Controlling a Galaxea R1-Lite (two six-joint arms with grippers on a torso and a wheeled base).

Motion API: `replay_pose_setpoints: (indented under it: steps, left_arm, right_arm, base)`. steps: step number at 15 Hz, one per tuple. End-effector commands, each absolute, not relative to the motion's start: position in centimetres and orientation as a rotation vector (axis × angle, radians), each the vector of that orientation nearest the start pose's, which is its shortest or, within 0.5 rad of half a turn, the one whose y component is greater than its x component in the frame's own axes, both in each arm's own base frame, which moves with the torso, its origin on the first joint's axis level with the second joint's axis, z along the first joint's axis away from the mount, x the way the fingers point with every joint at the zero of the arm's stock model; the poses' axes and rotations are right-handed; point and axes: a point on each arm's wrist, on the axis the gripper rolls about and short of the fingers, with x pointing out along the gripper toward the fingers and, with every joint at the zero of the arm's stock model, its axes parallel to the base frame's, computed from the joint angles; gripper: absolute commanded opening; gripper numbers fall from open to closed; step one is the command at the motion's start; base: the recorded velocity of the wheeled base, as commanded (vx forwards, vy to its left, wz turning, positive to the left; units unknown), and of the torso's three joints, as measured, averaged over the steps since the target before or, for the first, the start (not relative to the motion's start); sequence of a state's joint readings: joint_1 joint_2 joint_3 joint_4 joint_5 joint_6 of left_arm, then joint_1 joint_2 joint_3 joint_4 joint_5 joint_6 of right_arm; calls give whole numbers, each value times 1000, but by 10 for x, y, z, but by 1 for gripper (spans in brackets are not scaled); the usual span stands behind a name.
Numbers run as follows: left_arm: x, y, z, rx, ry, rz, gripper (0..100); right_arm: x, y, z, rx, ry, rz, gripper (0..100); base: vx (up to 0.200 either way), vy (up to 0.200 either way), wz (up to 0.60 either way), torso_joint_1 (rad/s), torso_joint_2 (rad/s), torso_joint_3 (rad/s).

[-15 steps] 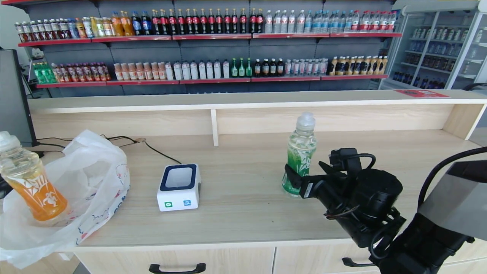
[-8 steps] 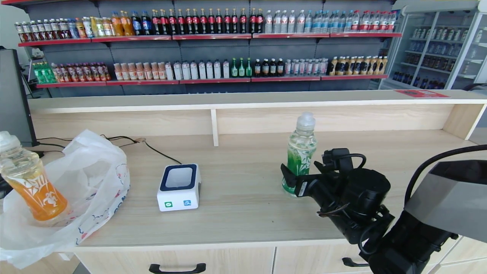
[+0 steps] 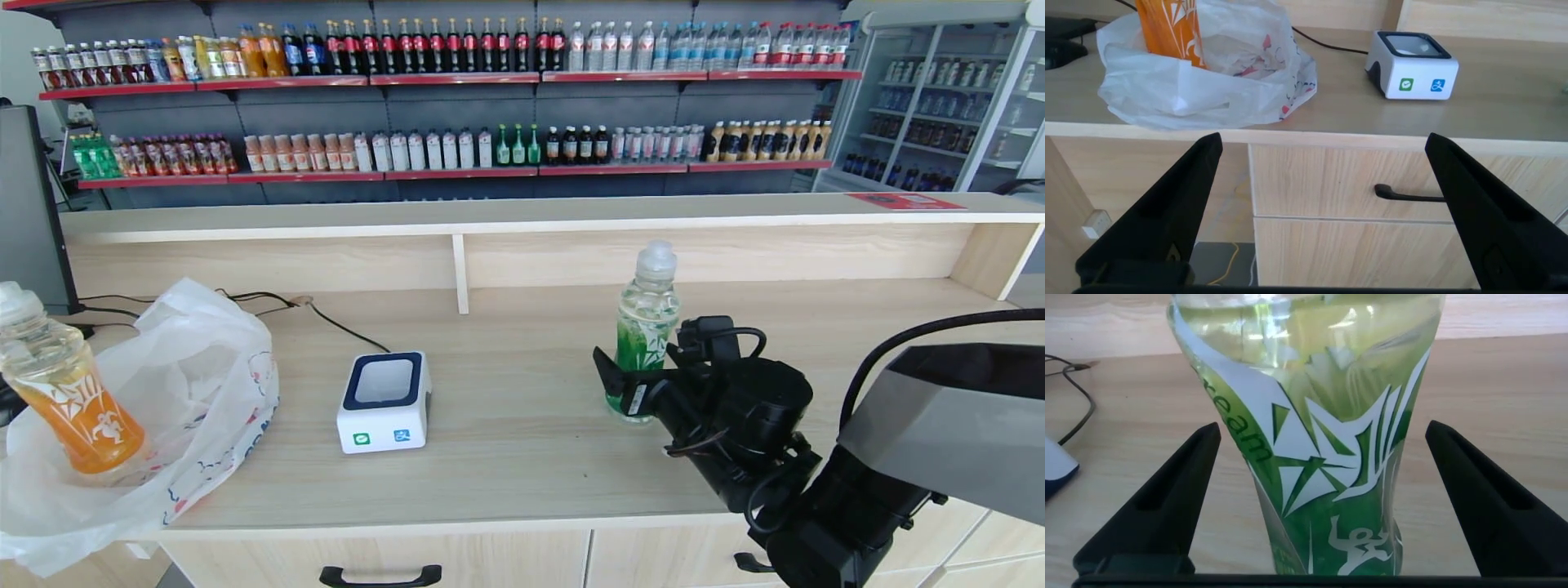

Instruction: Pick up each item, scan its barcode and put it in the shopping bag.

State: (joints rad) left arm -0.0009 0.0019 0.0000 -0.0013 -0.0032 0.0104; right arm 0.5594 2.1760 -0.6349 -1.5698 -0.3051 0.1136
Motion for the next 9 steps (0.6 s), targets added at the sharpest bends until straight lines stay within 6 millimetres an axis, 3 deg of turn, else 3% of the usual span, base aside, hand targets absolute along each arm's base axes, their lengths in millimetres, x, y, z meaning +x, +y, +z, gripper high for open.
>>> replay_pose_setpoints:
  steps: [1,7,8,9]
  left_arm:
    - [-23,0,76,9,0,-3,100]
    - [-23,0,76,8,0,-3,100]
    - [-23,0,76,8,0,-3,100]
    - [-23,0,76,9,0,-2,100]
  right_arm:
    - [305,183,73,121,-4,255,100]
    - [309,186,75,129,-21,255,100]
    - [309,186,75,130,-23,255,0]
    - [310,186,76,133,-26,255,0]
  base:
    - [0,0,0,0,0,0]
    - [0,0,0,0,0,0]
    - [0,0,0,0,0,0]
    - [0,0,0,0,0,0]
